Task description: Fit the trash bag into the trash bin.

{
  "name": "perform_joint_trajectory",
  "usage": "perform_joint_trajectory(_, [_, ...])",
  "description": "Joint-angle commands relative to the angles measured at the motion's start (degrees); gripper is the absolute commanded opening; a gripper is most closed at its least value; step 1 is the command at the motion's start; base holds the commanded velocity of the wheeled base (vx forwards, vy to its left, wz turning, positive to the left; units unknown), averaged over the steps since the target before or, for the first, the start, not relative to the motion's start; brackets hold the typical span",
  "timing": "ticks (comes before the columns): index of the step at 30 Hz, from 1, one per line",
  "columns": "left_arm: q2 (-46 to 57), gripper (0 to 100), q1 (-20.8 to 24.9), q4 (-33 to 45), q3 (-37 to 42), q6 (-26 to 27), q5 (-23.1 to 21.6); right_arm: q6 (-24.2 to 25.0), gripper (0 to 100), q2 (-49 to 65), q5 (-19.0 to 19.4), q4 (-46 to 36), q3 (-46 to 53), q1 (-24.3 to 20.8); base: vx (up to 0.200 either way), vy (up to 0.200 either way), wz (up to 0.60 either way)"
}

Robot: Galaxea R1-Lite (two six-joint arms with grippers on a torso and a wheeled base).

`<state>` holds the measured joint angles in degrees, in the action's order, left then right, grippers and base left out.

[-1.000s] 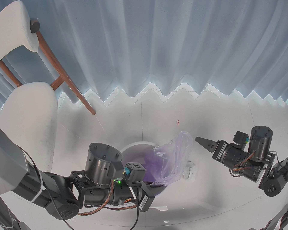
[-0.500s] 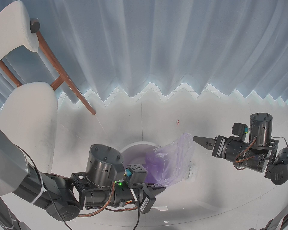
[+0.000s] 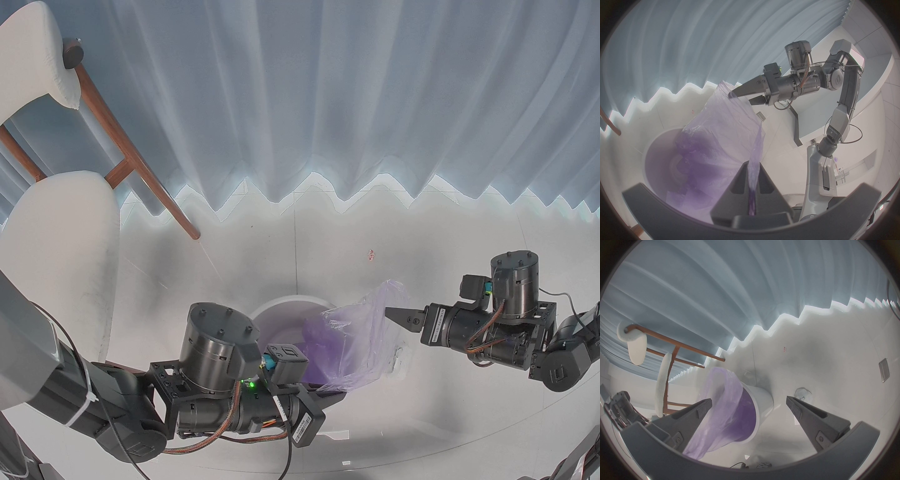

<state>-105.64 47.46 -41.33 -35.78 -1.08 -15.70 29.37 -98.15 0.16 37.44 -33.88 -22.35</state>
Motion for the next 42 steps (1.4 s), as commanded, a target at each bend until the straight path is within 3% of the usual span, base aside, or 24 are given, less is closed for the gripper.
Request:
perform_joint_trajectory(1, [-0.26,0,0.09,-0.07,0.01,-0.06,0.06,0.08,100,-3.72,-0.25,0.44,-0.14,-0.24,0.000,0.000,0.00])
perform_joint_trajectory(7, [-0.26,0,0.18,0.02,0.10,-0.06,0.06,0.25,100,-6.09,-1.04,4.49,0.30,-1.21,0.000,0.000,0.00])
perform_joint_trajectory(8, [-0.26,0,0.35,-0.07,0.01,-0.06,0.06,0.60,0,-6.18,-1.04,4.84,0.22,-2.00,0.000,0.000,0.00])
perform_joint_trajectory(13, [-1.06,0,0.53,-0.07,-0.26,-0.15,0.58,2.80,0,-6.18,-1.13,5.54,2.32,-4.99,0.000,0.000,0.00])
perform_joint_trajectory(22, [-1.23,0,2.02,-0.25,-0.52,-2.52,2.25,2.45,0,-5.39,-3.59,5.89,2.76,-5.16,0.000,0.000,0.00])
perform_joint_trajectory(28, [-1.32,0,2.46,-0.42,-0.52,-2.43,2.34,2.63,0,-5.83,-4.99,11.08,3.47,-5.16,0.000,0.000,0.00])
perform_joint_trajectory(29, [-1.32,100,2.55,-0.51,-0.52,-2.52,2.34,2.71,0,-5.92,-4.99,11.61,3.56,-5.16,0.000,0.000,0.00])
perform_joint_trajectory(32, [-0.88,100,3.08,-0.51,-0.52,-3.49,2.61,2.80,0,-5.56,-5.08,13.36,5.14,-5.25,0.000,0.000,0.00])
perform_joint_trajectory(37, [1.14,100,5.45,-0.25,0.36,-11.75,6.47,2.89,0,-5.39,-5.08,17.32,6.10,-5.25,0.000,0.000,0.00])
perform_joint_trajectory(42, [4.83,100,3.34,1.07,0.18,-13.68,7.62,2.89,0,-5.39,-4.82,20.39,8.83,-5.16,0.000,0.000,0.00])
